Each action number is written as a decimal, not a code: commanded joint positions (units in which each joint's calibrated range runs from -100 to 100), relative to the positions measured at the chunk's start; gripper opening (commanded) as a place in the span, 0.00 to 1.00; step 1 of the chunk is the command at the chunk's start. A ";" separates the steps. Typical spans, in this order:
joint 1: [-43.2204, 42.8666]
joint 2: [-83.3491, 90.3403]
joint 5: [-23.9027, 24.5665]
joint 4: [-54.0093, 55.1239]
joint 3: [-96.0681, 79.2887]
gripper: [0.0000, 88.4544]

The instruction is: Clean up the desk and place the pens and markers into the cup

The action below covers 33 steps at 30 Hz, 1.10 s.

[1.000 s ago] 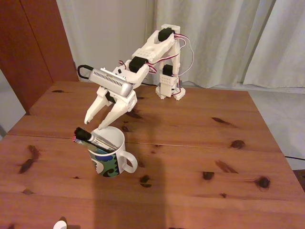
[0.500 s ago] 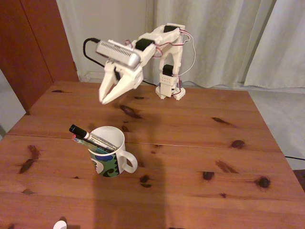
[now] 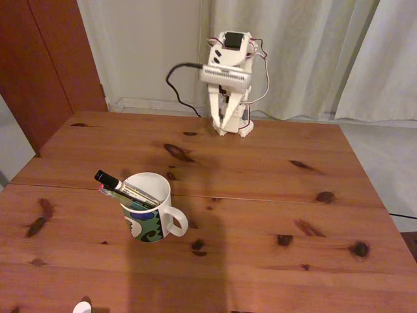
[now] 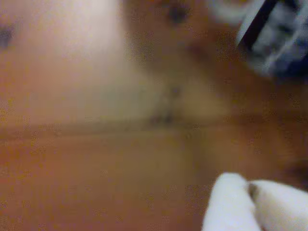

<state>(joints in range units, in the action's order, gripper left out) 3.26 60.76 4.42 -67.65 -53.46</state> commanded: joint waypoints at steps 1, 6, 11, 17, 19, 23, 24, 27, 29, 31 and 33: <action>-1.94 8.79 0.08 -2.24 -9.75 0.01; -3.38 18.96 -0.23 -2.33 -25.26 0.01; -4.99 27.65 -0.28 -2.33 -38.42 0.01; -5.96 35.35 -0.28 -6.55 -46.18 0.01; -6.04 36.59 -0.49 -9.47 -46.09 0.01; -6.04 36.75 -1.07 -9.30 -46.09 0.01; -6.04 36.75 -1.17 -9.30 -46.09 0.01; -5.88 36.75 -2.59 -9.38 -46.09 0.01; -5.80 36.75 -4.16 -9.81 -46.09 0.01; -5.31 36.84 -5.57 -9.90 -46.09 0.01; -5.48 36.84 -5.62 -9.90 -46.09 0.01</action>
<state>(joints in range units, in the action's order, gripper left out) -2.38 97.03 -0.32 -76.69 -98.90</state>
